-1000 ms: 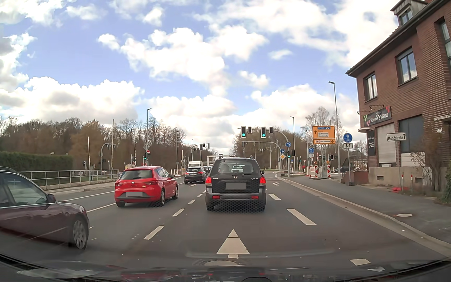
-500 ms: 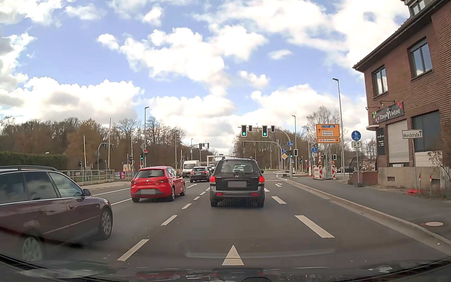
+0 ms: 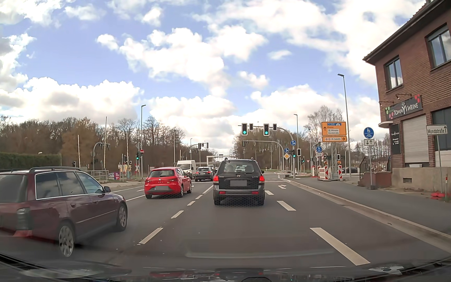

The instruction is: Follow the waypoints while adhering to traffic rules and regulations

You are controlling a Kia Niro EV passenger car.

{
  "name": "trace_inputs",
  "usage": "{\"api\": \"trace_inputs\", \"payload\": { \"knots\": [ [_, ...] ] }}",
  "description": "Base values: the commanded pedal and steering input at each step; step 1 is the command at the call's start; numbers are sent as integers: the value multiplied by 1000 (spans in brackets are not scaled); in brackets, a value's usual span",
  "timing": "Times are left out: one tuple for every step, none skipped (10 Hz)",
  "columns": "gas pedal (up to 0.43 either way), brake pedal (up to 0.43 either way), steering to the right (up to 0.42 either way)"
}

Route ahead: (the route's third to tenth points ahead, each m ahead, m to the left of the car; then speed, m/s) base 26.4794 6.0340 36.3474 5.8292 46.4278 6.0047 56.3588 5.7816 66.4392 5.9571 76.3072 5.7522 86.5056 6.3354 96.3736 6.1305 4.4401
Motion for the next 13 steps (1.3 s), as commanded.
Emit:
{"api": "trace_inputs", "payload": {
  "knots": [
    [370, 0, -2],
    [370, 0, -2],
    [370, 0, -2],
    [358, 0, -2],
    [350, 0, -2],
    [350, 0, -2],
    [339, 0, -2],
    [331, 0, -2],
    [311, 0, -2],
    [280, 0, -2],
    [240, 0, -2],
    [197, 0, -2],
    [189, 0, -2]
  ]
}}
